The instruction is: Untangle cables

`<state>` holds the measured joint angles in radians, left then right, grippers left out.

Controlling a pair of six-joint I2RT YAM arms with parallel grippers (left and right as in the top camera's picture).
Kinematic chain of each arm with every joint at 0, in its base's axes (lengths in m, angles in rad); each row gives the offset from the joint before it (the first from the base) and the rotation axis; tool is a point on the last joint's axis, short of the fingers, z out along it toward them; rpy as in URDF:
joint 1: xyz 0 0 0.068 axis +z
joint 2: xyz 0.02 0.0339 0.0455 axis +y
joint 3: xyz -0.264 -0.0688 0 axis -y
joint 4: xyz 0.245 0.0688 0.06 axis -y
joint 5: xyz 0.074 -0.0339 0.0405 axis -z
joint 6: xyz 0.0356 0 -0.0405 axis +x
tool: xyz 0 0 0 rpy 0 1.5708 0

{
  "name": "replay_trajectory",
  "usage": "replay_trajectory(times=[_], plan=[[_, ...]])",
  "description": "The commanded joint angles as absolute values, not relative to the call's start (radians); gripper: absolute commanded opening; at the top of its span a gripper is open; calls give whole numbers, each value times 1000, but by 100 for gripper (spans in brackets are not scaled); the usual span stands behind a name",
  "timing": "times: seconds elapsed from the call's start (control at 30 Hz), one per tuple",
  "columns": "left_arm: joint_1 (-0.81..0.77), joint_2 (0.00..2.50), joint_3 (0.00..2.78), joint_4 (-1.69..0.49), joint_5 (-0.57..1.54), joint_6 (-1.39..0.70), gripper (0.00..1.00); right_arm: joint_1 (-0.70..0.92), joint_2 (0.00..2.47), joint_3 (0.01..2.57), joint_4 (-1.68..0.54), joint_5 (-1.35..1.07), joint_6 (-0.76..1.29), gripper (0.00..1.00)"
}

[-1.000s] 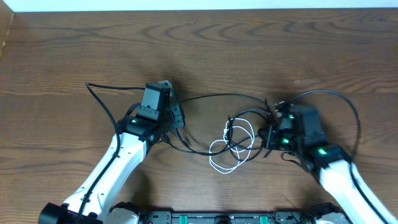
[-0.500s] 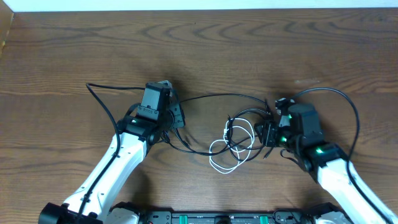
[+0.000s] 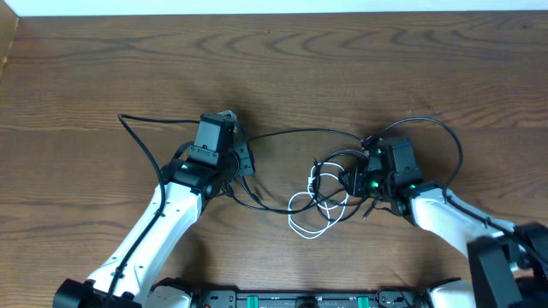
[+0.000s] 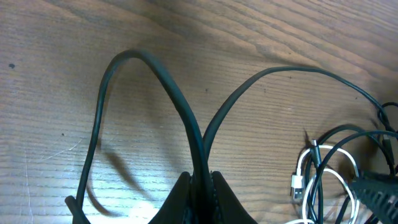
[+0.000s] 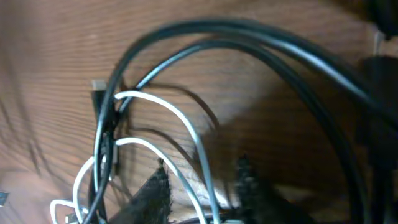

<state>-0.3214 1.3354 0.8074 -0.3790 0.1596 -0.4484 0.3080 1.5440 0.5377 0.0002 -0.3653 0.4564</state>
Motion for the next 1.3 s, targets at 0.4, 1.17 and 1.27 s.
replay_trajectory(times=[0.4,1.17,1.27], plan=[[-315,1341,802,-385,168,-456,8,228,1322,581,8,-693,410,1],[-315,1341,802,-390,165,-457,89,87,815,594,-401,-558,317,1],[-315,1341,802,-390,165,-457,90,87,816,594,-424,-630,317,1]])
